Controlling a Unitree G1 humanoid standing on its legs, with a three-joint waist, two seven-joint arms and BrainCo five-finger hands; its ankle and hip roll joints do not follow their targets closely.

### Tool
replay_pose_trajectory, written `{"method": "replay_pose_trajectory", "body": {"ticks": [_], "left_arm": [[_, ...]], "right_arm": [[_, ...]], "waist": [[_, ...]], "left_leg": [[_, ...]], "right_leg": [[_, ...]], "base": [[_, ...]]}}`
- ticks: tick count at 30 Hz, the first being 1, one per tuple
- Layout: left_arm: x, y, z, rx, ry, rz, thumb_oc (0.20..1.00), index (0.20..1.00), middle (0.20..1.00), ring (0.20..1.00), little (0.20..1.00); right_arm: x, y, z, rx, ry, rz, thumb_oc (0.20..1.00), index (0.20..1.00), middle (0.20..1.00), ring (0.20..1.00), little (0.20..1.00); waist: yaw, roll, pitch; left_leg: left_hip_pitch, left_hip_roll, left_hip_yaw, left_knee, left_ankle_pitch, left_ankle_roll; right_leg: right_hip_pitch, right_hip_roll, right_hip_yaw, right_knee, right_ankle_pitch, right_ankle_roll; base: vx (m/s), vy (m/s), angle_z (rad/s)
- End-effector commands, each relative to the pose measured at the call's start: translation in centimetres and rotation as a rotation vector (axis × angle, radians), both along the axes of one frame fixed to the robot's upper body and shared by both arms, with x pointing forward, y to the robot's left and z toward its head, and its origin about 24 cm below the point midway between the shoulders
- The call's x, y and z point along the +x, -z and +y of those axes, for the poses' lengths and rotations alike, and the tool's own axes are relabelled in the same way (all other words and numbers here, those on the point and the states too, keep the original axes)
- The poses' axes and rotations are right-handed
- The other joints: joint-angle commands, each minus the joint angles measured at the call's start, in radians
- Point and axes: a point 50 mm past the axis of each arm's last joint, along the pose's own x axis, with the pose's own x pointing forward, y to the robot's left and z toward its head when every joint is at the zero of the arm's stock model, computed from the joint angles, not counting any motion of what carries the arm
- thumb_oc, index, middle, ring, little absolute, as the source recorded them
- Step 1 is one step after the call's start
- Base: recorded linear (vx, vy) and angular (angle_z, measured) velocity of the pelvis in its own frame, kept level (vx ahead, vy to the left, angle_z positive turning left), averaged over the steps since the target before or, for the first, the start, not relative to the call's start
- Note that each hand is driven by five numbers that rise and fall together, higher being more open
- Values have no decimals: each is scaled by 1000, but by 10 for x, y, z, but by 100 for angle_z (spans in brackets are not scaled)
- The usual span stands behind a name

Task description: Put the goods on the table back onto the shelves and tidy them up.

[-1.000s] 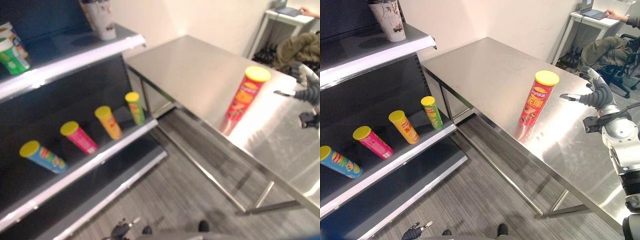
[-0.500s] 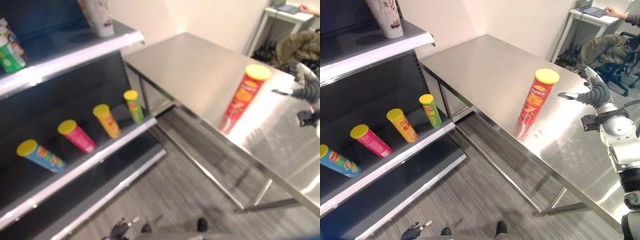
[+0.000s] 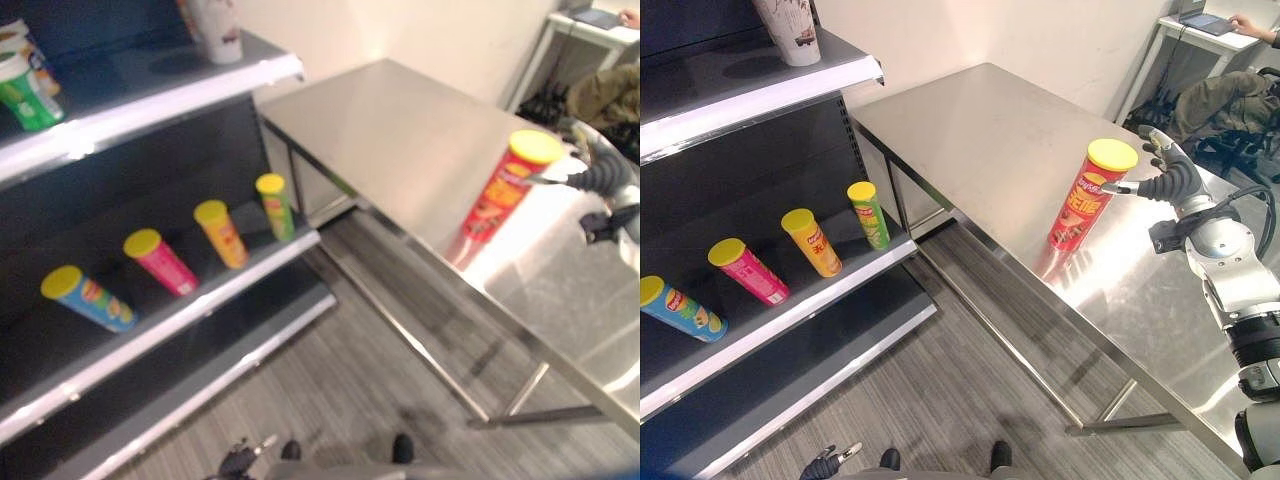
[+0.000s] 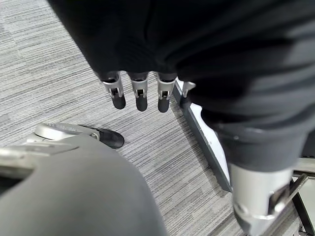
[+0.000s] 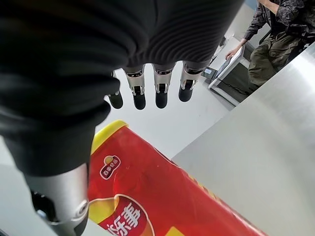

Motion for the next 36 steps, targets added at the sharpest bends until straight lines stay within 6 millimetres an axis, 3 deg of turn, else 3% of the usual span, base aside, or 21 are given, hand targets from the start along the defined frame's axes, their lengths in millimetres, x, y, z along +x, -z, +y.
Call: {"method": "replay_pose_trajectory", "body": {"ticks": [1,15,28,30,32,36], "left_arm": [[7,-3,8,29,19,-26,1000,1000,1000,1000,1000],[4,-2,8,26,-2,-12,1000,1000,1000,1000,1000],[2,-2,10,32,-13,-5,1000,1000,1000,1000,1000],[2,-1,10,32,-12,-3,1000,1000,1000,1000,1000],[2,-1,9,29,-10,-4,1000,1000,1000,1000,1000],[3,-2,9,27,-9,-9,1000,1000,1000,1000,1000]], "right_arm": [[10,-28,13,-54,-50,-72,1000,1000,1000,1000,1000],[19,-31,20,-112,-52,-46,1000,1000,1000,1000,1000],[22,-31,8,-214,-2,35,1000,1000,1000,1000,1000],[24,-29,9,-201,-9,47,464,464,464,464,464],[25,-26,12,-182,-16,48,200,200,200,200,200],[27,-24,13,-172,-17,53,200,200,200,200,200]], "waist": [[5,-41,-41],[12,-42,-37],[18,-52,-27],[19,-53,-27],[20,-56,-28],[23,-58,-28]], "left_leg": [[-19,5,95,-1,-28,42],[-25,5,92,-1,-27,39],[-25,8,93,-1,-28,38],[-24,9,93,-1,-28,38],[-24,9,92,-1,-28,38],[-23,10,93,-1,-28,39]], "right_leg": [[-2,-33,68,6,-15,-46],[0,-36,68,6,-14,-45],[4,-38,66,6,-9,-45],[5,-38,67,6,-9,-45],[5,-36,67,6,-9,-45],[4,-36,66,6,-11,-44]], "base": [[0,0,0],[0,0,0],[0,0,0],[0,0,0],[0,0,0],[0,0,0]]}}
